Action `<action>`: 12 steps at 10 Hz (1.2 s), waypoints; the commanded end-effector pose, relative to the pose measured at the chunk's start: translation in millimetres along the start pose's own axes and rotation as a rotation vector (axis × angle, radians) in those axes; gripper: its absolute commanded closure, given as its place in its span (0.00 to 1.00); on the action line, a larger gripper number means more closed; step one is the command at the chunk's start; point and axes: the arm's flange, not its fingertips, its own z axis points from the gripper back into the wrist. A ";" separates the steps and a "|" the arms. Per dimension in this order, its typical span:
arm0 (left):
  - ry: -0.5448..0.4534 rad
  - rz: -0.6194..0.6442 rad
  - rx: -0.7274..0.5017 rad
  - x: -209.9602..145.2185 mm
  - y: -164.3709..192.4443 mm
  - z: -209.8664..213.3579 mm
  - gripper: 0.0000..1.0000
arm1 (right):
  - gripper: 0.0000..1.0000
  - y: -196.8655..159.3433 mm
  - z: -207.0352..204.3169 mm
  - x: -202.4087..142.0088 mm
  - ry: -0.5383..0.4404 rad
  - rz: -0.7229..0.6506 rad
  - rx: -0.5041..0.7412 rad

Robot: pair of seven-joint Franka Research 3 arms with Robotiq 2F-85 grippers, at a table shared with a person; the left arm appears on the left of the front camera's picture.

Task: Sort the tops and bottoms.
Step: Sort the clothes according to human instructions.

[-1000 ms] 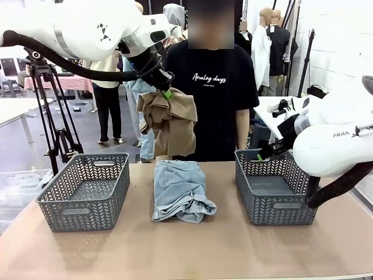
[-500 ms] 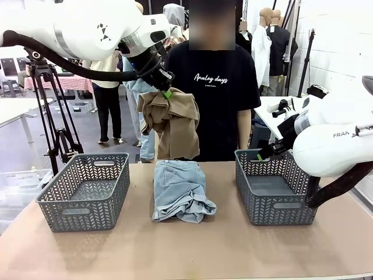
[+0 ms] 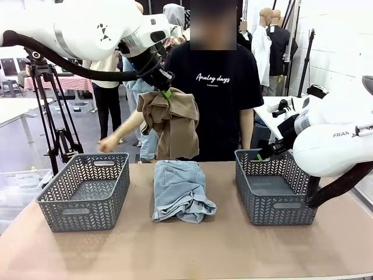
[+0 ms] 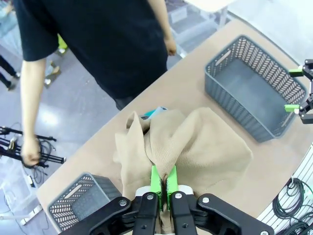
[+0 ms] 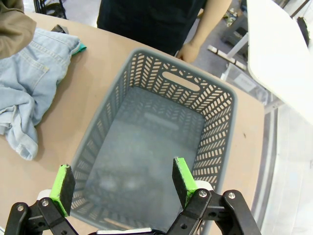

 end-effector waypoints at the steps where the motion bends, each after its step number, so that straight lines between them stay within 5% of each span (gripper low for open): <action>1: -0.008 0.001 0.004 0.6 0.4 4.4 1.00 | 0.00 -0.9 -0.8 -0.4 0.001 0.005 0.000; 12: -0.008 0.001 0.004 0.6 0.4 4.4 1.00 | 0.00 -0.9 -0.8 -0.4 0.001 0.005 0.000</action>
